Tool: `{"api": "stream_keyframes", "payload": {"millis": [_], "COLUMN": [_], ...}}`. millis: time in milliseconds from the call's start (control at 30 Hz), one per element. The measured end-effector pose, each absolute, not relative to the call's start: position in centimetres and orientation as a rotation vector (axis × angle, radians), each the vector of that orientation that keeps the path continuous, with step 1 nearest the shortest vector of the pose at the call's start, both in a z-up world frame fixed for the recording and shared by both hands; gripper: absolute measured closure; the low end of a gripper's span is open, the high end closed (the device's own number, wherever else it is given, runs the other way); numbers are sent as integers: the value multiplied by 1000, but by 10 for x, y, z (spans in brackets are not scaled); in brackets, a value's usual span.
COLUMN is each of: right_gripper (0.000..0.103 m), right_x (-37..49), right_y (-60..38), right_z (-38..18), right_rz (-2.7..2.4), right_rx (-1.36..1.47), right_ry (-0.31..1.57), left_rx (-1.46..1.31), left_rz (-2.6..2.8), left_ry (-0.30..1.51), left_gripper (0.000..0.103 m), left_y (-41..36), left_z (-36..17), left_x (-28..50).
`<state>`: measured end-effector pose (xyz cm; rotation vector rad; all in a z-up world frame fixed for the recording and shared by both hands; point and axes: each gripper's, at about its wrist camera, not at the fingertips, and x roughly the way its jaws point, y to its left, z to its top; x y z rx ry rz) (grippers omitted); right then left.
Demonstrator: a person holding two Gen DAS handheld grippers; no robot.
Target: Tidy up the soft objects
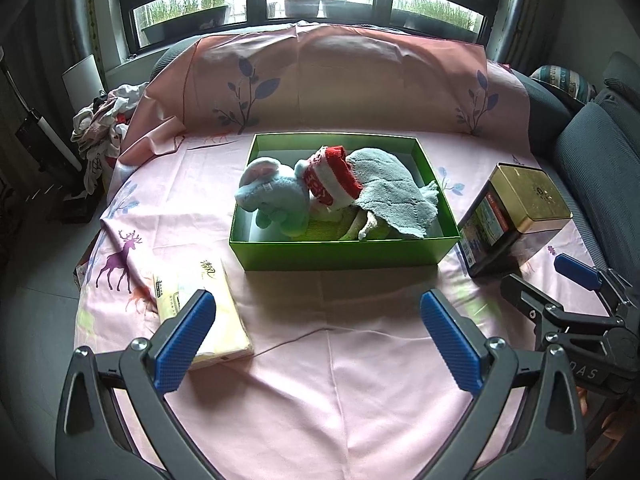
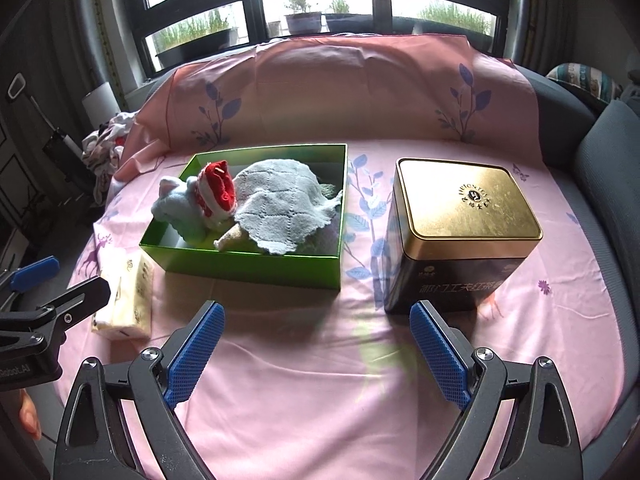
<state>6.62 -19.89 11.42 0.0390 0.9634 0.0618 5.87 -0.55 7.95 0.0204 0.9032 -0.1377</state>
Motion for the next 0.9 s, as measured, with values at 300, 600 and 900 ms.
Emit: {"api": "stream_keyframes", "payload": {"millis": [300, 600, 900], "right_gripper": [9, 9, 9], "right_x": [65, 77, 93], "right_y": [-200, -190, -186], "right_z": [117, 139, 150], "right_rz": [44, 63, 67], "right_rx": [32, 34, 28], "right_ry": [969, 923, 899], "left_rx": [-3, 15, 41], "left_rz": [-111, -79, -51], "left_ry": [956, 930, 906], "left_gripper": [1, 1, 1], "left_y": [-3, 0, 2], "left_z": [71, 87, 99], "left_x": [61, 67, 79]}}
